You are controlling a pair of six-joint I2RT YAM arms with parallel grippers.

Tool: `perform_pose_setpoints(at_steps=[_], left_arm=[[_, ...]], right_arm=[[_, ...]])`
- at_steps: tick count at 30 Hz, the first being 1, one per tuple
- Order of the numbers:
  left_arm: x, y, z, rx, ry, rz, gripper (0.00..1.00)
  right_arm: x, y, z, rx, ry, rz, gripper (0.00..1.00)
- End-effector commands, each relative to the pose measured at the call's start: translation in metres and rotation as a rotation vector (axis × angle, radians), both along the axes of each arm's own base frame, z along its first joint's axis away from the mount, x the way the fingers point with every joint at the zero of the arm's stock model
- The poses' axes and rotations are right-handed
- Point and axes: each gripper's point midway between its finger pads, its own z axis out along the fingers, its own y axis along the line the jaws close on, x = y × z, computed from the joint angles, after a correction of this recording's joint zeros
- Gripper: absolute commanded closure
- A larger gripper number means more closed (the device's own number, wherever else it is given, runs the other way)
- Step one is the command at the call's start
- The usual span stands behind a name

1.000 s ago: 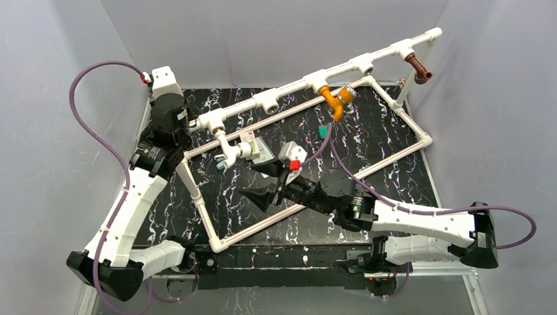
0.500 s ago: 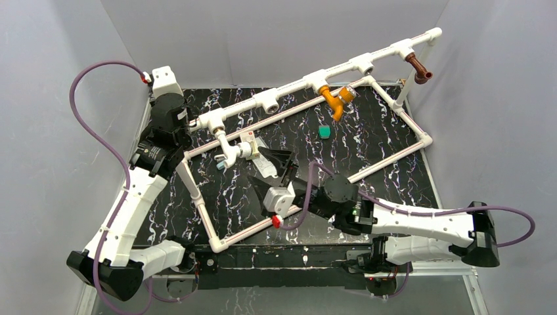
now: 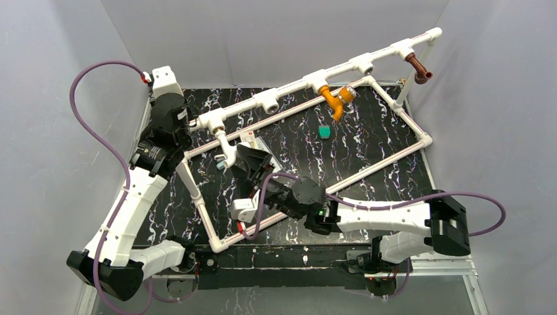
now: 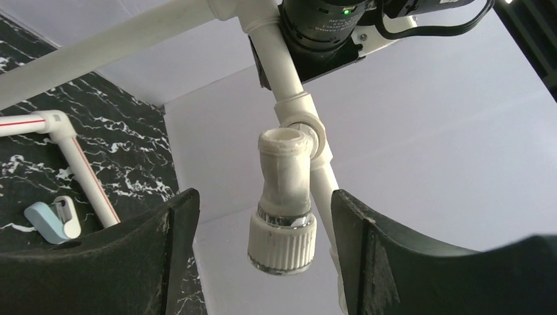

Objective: Install the water faucets

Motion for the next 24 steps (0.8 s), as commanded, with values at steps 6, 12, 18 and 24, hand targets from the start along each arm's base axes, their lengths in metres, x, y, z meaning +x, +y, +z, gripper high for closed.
perform_pose_setpoints(at_steps=[6, 12, 18, 24], left_arm=[[-0.037, 0.006, -0.121, 0.172, 0.471, -0.043, 1.0], [-0.036, 0.003, -0.125, 0.167, 0.478, -0.057, 1.0], [-0.037, 0.003, -0.124, 0.166, 0.476, -0.061, 1.0], [-0.038, 0.003, -0.123, 0.164, 0.472, -0.062, 1.0]], right_arm=[[0.011, -0.003, 0.06, 0.206, -0.047, -0.091, 0.24], [0.014, 0.004, 0.065, 0.23, -0.01, -0.086, 0.39], [0.018, 0.011, 0.061, 0.251, 0.036, -0.095, 0.69], [0.022, 0.014, 0.056, 0.331, 0.146, -0.101, 0.99]])
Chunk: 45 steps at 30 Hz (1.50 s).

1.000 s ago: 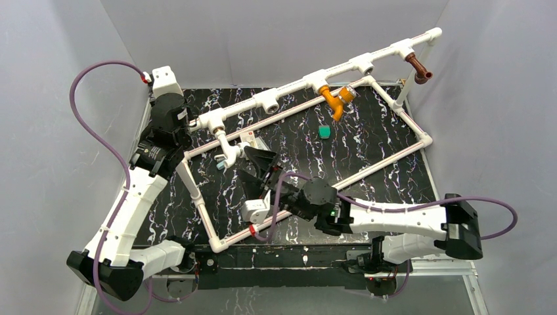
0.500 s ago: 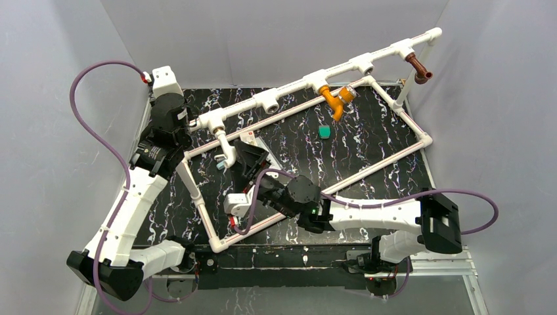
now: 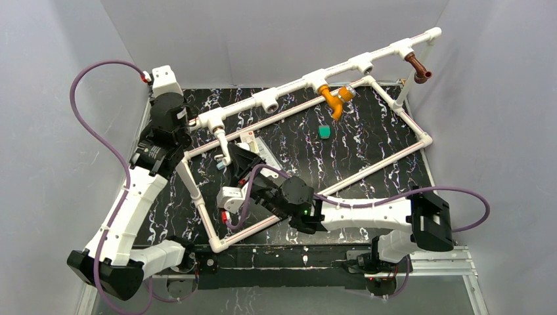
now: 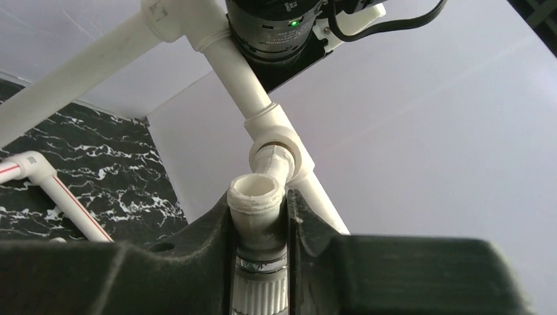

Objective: Install the water faucets

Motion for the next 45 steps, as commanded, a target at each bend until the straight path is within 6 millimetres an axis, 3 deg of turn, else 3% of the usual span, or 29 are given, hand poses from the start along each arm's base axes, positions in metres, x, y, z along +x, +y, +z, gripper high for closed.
perform_pose_setpoints(at_steps=[1, 6, 14, 21, 36, 45], left_arm=[[-0.04, 0.003, -0.123, 0.162, 0.474, -0.056, 1.0], [-0.039, 0.002, -0.124, 0.161, 0.478, -0.059, 1.0], [-0.039, 0.001, -0.125, 0.161, 0.482, -0.062, 1.0], [-0.039, 0.0, -0.125, 0.159, 0.484, -0.069, 1.0], [-0.042, 0.002, -0.126, 0.166, 0.493, -0.064, 1.0], [-0.043, 0.003, -0.129, 0.174, 0.501, -0.059, 1.0]], right_arm=[[0.005, -0.006, 0.034, 0.224, 0.114, -0.001, 0.99], [-0.001, -0.003, 0.031, 0.428, 0.284, 0.007, 0.99], [-0.009, -0.011, 0.055, 0.957, 0.572, 0.039, 0.99], [-0.012, -0.012, 0.064, 1.324, 0.987, 0.257, 0.99], [-0.015, 0.005, 0.05, 1.746, 1.783, 0.58, 0.99], [-0.009, -0.003, 0.05, 1.876, 1.994, 0.701, 0.99]])
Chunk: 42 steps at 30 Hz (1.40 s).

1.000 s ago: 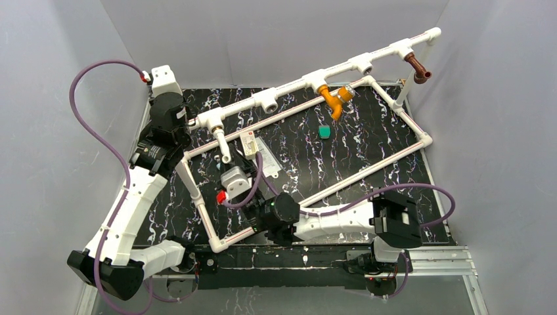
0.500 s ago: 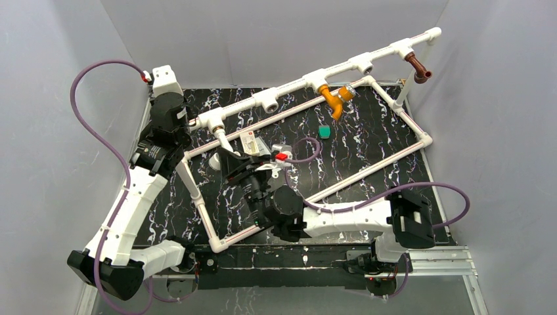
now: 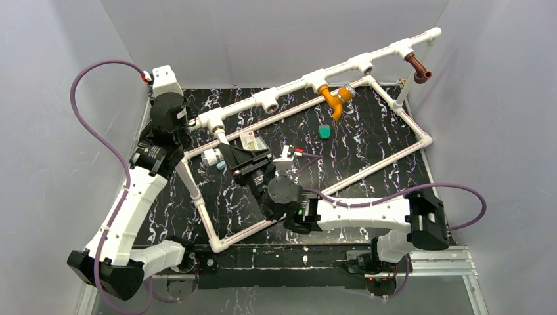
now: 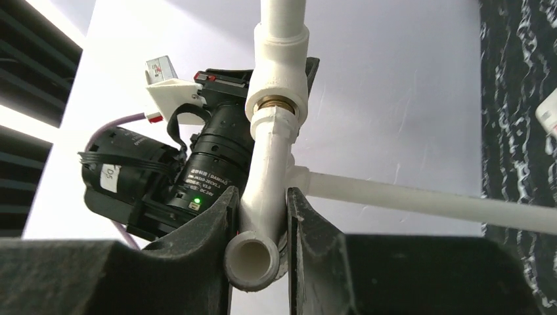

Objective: Install the water faucets

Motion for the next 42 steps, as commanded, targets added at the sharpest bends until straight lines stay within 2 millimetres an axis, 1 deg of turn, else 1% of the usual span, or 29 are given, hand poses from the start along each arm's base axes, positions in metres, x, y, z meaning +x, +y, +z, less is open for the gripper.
perform_pose_setpoints(at_steps=[1, 4, 7, 8, 9, 10, 12, 15, 20, 29, 33, 36, 39, 42], left_arm=[[-0.043, 0.003, -0.128, 0.174, 0.497, -0.055, 1.0], [-0.043, 0.003, -0.128, 0.175, 0.501, -0.055, 1.0], [-0.043, 0.003, -0.127, 0.177, 0.499, -0.052, 1.0], [-0.043, 0.004, -0.126, 0.176, 0.498, -0.051, 1.0], [-0.043, 0.004, -0.126, 0.176, 0.498, -0.051, 1.0], [-0.044, 0.004, -0.127, 0.178, 0.499, -0.05, 1.0], [-0.044, 0.004, -0.127, 0.181, 0.501, -0.049, 1.0], [-0.044, 0.005, -0.127, 0.183, 0.504, -0.045, 1.0], [-0.044, 0.005, -0.127, 0.186, 0.506, -0.042, 1.0], [-0.043, 0.005, -0.129, 0.187, 0.51, -0.043, 1.0], [-0.042, 0.004, -0.129, 0.187, 0.51, -0.045, 1.0], [-0.042, 0.005, -0.129, 0.188, 0.511, -0.042, 1.0], [-0.042, 0.005, -0.129, 0.187, 0.51, -0.043, 1.0], [-0.042, 0.005, -0.129, 0.187, 0.509, -0.043, 1.0]], right_arm=[[-0.008, -0.016, 0.051, 0.311, 0.103, 0.129, 0.99], [-0.005, -0.023, 0.052, 0.325, 0.11, 0.126, 0.99], [-0.005, -0.026, 0.046, 0.31, 0.118, 0.122, 0.99], [-0.005, -0.026, 0.044, 0.305, 0.119, 0.124, 0.94], [-0.005, -0.027, 0.043, 0.3, 0.12, 0.125, 0.85], [-0.005, -0.027, 0.041, 0.297, 0.12, 0.124, 0.78], [-0.005, -0.029, 0.039, 0.283, 0.115, 0.118, 0.7], [-0.003, -0.03, 0.035, 0.261, 0.105, 0.109, 0.62], [-0.002, -0.031, 0.029, 0.249, 0.104, 0.11, 0.53], [-0.005, -0.028, 0.026, 0.176, 0.052, 0.14, 0.42], [-0.006, -0.026, 0.017, 0.124, 0.044, 0.146, 0.4], [-0.007, -0.029, 0.015, 0.09, 0.019, 0.143, 0.39], [-0.01, -0.035, 0.021, 0.043, -0.052, 0.139, 0.37], [-0.014, -0.041, 0.031, -0.012, -0.176, 0.13, 0.37]])
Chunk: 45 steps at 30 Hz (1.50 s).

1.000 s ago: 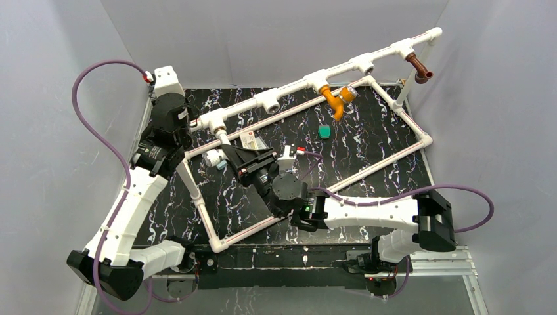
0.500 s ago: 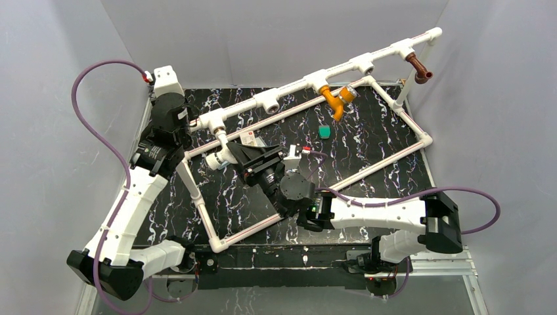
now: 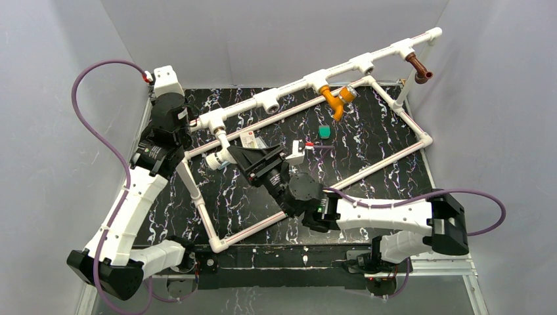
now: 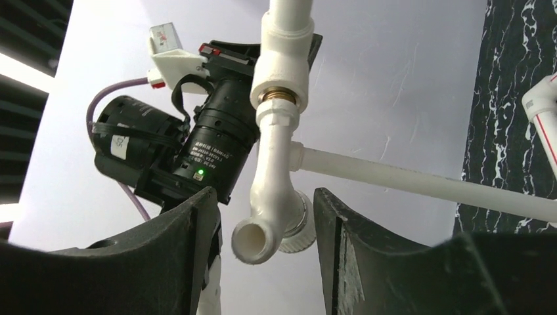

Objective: Install the water faucets

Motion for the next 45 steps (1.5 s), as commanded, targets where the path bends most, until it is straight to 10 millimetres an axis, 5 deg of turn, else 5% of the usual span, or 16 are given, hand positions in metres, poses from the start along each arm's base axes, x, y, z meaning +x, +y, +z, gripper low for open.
perform_pose_setpoints(at_steps=[1, 9, 23, 28, 36, 45], left_arm=[[-0.041, 0.007, -0.128, 0.184, 0.503, -0.037, 1.0], [-0.041, 0.006, -0.127, 0.186, 0.503, -0.041, 1.0], [-0.038, 0.003, -0.13, 0.181, 0.512, -0.053, 1.0], [-0.038, 0.003, -0.129, 0.179, 0.509, -0.055, 1.0], [-0.038, 0.002, -0.131, 0.179, 0.514, -0.062, 1.0], [-0.038, 0.0, -0.133, 0.181, 0.521, -0.068, 1.0]], right_arm=[[-0.007, -0.022, 0.039, -0.001, -0.21, -0.019, 0.37], [-0.021, -0.025, 0.035, -0.192, -0.471, 0.008, 0.37], [-0.014, -0.046, 0.038, -0.772, -0.96, -0.084, 0.31], [-0.013, -0.05, 0.045, -1.0, -1.256, -0.133, 0.23], [-0.023, -0.046, 0.03, -1.383, -1.848, -0.103, 0.14], [-0.01, -0.048, 0.049, -1.7, -2.209, -0.379, 0.09]])
